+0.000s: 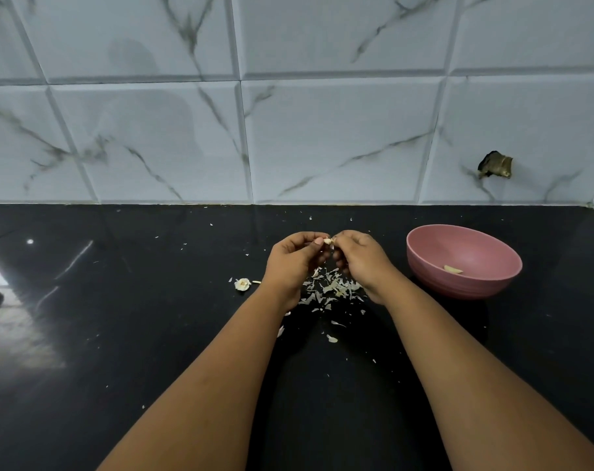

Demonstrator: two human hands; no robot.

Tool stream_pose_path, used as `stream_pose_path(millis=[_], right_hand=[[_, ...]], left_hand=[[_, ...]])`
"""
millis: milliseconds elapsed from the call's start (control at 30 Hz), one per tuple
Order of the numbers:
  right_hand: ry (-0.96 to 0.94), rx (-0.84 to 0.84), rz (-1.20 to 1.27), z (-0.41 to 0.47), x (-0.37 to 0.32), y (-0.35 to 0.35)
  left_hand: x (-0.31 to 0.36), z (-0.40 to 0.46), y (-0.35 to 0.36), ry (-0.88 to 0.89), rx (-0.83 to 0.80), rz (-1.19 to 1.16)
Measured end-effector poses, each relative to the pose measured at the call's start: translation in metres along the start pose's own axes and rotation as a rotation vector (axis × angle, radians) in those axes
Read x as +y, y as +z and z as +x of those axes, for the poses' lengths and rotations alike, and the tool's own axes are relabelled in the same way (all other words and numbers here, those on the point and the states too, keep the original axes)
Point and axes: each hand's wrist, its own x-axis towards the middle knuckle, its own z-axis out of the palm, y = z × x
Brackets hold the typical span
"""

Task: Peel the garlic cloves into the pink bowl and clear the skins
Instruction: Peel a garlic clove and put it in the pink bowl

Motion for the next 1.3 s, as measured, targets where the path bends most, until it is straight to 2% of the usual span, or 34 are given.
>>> stream_pose_path(millis=[167,200,300,333,500,700,900,1033,1200,1300], right_hand=[[0.091,0.116,0.341,0.004,-0.004,-0.008],[0.077,0.151,0.279,0.005,-0.003,-0.012],[-0.085,0.208,-0.301,0.008,0.008,-0.024],[-0.109,0.203,-0.407,0.009,0.011,-0.026],[-0.107,0.200,-0.530,0.006,0.012,-0.024],[-0.222,0.195,-0.457,0.002,0.006,-0.014],[-0.202,0.188,-0.121,0.002,0.004,-0.008],[-0.231,0.244,-0.258,0.003,0.006,-0.003],[-0.174,0.149,-0.075,0.003,0.007,-0.004],[-0.170,0.155,-0.086,0.003,0.008,-0.004]], left_hand=[[0.002,0.005,-0.005,0.016,0.081,-0.070],[0.002,0.005,-0.006,0.020,0.092,-0.081],[0.001,0.005,-0.006,0.036,0.116,-0.047],[0.000,0.004,-0.006,0.047,0.124,-0.017],[-0.001,0.004,-0.006,0.109,0.155,0.060],[0.001,0.003,-0.005,0.112,0.165,0.019],[0.002,0.002,-0.003,0.129,0.193,-0.014],[-0.001,-0.001,0.002,0.159,0.203,0.074],[-0.001,-0.002,0.005,0.188,0.232,0.137],[0.000,-0.002,0.004,0.194,0.195,0.147]])
